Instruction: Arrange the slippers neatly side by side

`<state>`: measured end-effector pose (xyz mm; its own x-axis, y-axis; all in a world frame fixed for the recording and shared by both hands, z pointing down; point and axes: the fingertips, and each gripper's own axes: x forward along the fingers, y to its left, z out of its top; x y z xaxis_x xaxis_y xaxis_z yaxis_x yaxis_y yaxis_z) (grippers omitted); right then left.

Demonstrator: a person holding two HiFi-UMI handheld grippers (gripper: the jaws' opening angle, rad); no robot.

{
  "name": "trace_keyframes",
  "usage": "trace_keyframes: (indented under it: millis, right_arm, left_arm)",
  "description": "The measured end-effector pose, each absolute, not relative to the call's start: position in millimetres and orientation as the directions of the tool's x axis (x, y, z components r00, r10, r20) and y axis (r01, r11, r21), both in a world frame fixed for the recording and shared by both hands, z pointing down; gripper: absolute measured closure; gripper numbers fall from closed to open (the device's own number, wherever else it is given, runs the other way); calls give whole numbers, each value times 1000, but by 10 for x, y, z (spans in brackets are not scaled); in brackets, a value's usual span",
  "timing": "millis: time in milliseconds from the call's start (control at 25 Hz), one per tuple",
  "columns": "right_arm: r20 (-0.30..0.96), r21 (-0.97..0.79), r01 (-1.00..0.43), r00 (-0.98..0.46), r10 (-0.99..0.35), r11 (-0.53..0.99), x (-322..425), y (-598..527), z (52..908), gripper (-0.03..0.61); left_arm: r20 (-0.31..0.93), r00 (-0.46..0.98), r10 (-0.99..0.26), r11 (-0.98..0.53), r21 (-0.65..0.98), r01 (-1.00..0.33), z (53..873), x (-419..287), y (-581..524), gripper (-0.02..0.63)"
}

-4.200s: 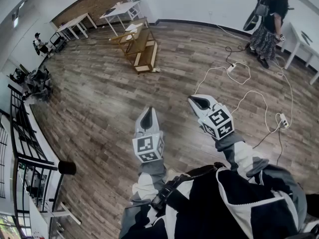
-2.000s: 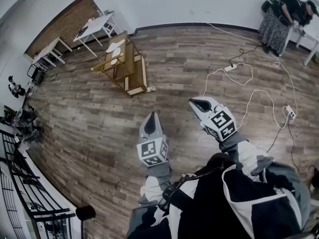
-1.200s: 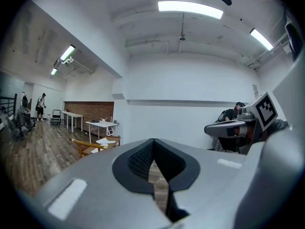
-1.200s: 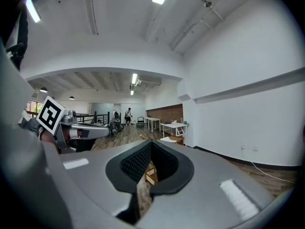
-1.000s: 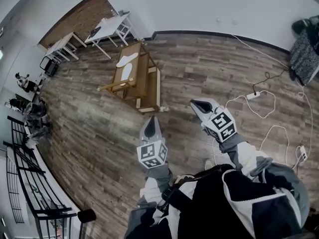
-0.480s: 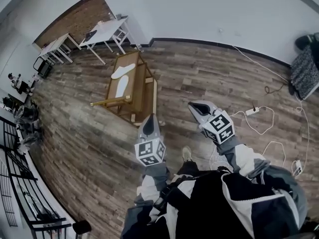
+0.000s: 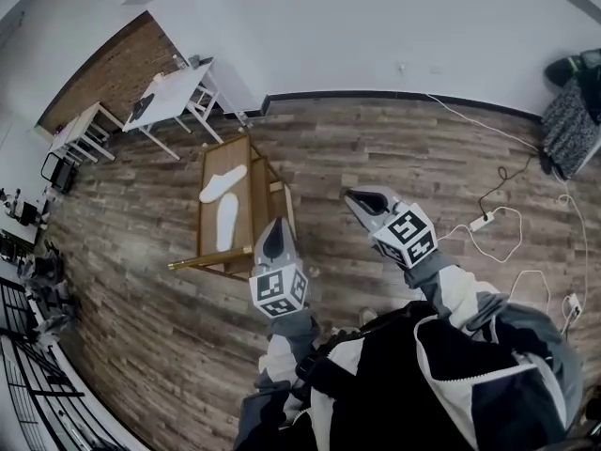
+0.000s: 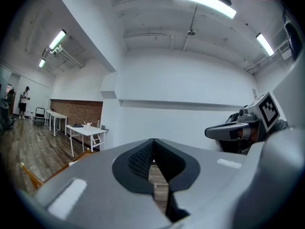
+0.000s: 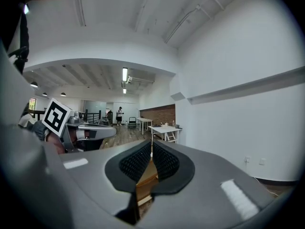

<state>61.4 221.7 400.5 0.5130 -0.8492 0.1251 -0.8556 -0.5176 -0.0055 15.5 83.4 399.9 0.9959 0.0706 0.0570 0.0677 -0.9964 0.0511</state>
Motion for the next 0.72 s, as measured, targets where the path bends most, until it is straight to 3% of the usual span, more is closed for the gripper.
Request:
trace_keyframes:
  millis: [400,720]
  right_arm:
    - [127,-16,-879,470,-873,-476,1718,1645,4087,572]
    - [125,-25,-939,337,-933,-342,3049,1074,4115,574]
  left_arm:
    - [93,995,39,-996,78,32,4205,1256,310,604]
    - [110,985,-131,-986,89,-141,4222,2325,-235,604]
